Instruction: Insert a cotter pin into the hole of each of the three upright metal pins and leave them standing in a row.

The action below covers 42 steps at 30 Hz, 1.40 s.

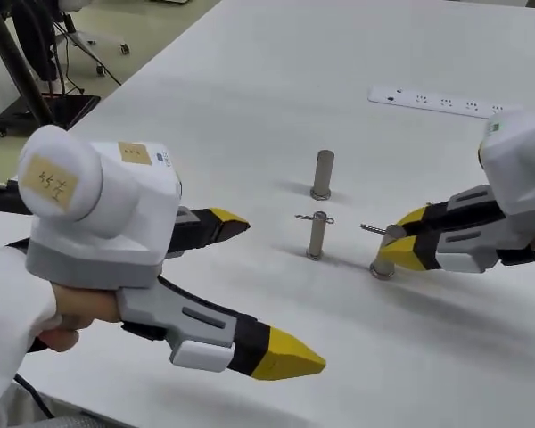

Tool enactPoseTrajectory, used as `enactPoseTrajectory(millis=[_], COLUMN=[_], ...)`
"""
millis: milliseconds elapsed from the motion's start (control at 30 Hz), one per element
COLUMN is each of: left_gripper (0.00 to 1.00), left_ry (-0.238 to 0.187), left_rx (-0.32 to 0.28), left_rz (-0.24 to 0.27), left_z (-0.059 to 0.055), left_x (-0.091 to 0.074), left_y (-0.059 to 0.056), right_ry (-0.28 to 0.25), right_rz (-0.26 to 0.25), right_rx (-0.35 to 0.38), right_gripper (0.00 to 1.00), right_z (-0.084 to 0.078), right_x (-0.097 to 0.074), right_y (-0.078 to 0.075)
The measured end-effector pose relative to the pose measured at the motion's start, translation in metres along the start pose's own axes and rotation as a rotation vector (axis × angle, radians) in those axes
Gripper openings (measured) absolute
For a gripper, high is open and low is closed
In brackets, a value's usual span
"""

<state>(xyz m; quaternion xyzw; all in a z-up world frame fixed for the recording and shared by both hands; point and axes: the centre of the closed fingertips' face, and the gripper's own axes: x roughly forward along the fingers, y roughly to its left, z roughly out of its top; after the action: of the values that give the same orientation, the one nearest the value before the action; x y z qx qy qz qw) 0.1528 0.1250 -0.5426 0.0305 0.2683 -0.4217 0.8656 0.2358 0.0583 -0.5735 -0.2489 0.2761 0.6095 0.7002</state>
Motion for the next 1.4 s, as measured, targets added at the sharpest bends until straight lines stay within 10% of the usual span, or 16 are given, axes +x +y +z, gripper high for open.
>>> enactPoseTrajectory(millis=[900, 1400], left_gripper=[0.99, 0.99], left_ry=[0.031, 0.068], left_rx=[0.018, 0.004], left_rz=[0.017, 0.059], left_z=[0.001, -0.005], left_x=[-0.002, -0.002], left_y=[0.001, 0.007], right_ry=[-0.018, -0.082], right_rz=[0.002, -0.072], right_rx=[0.045, 0.139], right_gripper=[0.11, 0.31], right_z=[0.002, 0.006], right_x=[0.001, -0.035], right_y=[-0.002, 0.001])
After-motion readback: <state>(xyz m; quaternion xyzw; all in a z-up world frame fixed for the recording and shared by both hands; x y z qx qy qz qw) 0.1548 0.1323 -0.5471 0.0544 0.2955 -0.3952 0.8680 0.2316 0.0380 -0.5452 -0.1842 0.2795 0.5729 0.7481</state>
